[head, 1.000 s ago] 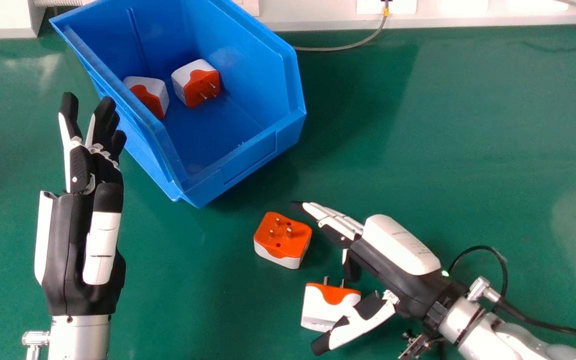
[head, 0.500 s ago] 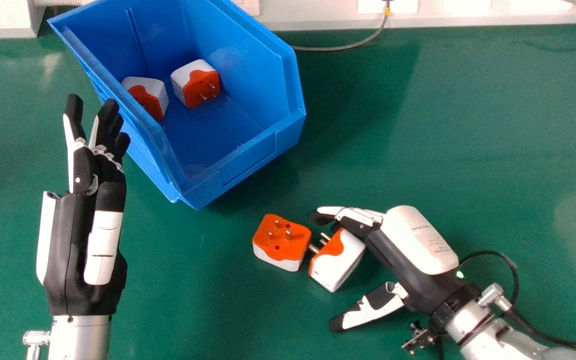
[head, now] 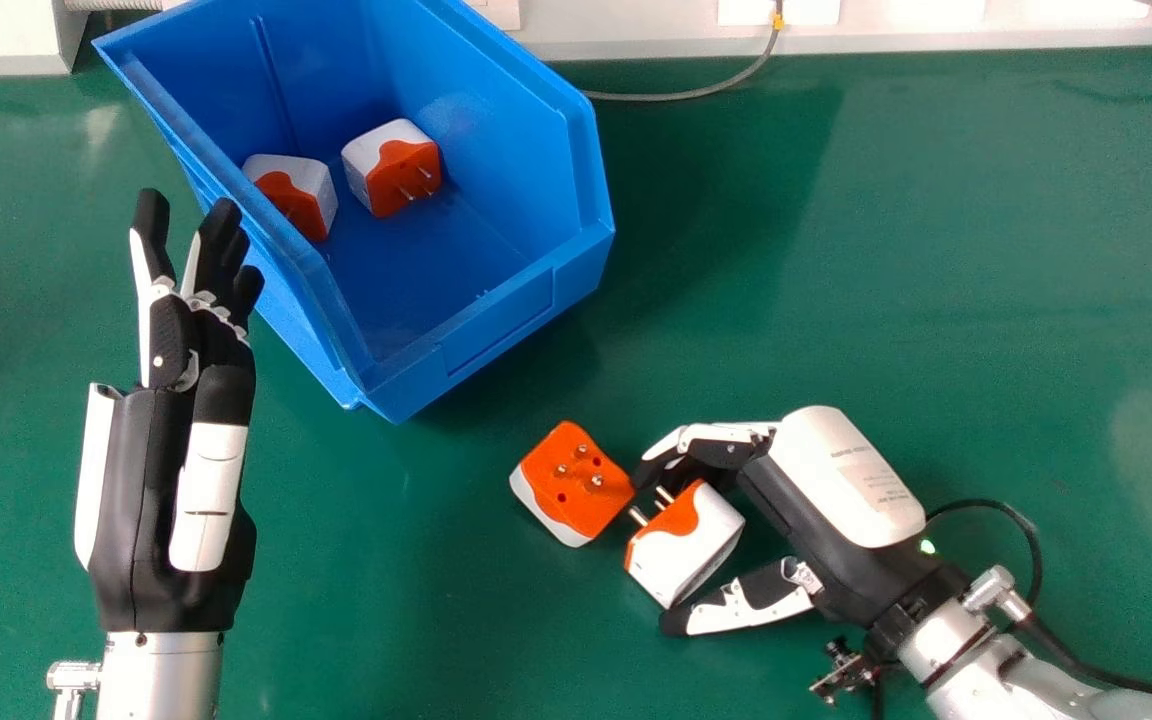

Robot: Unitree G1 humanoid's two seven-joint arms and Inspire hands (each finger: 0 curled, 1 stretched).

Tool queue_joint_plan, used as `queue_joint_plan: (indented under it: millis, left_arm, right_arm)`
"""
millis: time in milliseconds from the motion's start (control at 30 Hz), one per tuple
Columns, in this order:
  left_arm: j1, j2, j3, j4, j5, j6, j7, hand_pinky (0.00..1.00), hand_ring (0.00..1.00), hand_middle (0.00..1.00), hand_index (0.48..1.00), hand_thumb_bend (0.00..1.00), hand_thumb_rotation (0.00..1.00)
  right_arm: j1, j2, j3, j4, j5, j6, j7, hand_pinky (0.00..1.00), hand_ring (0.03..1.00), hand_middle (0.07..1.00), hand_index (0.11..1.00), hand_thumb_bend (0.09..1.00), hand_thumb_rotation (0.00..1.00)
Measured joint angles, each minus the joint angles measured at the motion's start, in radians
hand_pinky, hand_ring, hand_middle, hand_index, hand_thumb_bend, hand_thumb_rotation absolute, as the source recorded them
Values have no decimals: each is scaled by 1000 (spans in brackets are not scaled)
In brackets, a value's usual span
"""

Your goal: Pick all objects and put in blue box

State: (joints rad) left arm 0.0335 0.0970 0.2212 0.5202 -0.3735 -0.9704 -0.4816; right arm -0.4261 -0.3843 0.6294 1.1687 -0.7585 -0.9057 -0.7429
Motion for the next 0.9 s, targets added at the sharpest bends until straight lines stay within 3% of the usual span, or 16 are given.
queue_joint_plan:
  millis: [533,900]
  left_arm:
    - [-5,0,1,7,-1,-1,-3,1000,1000,985,957,697,840]
    - [-11,-3,1,8,1,-4,1,1000,1000,987,958,693,839]
  right_arm:
    - [6,-10,-50,-6,54,-30,82,408,422,511,502,529,0]
    - [73,-66,-150,-81,120,-125,221,399,412,515,495,523,0]
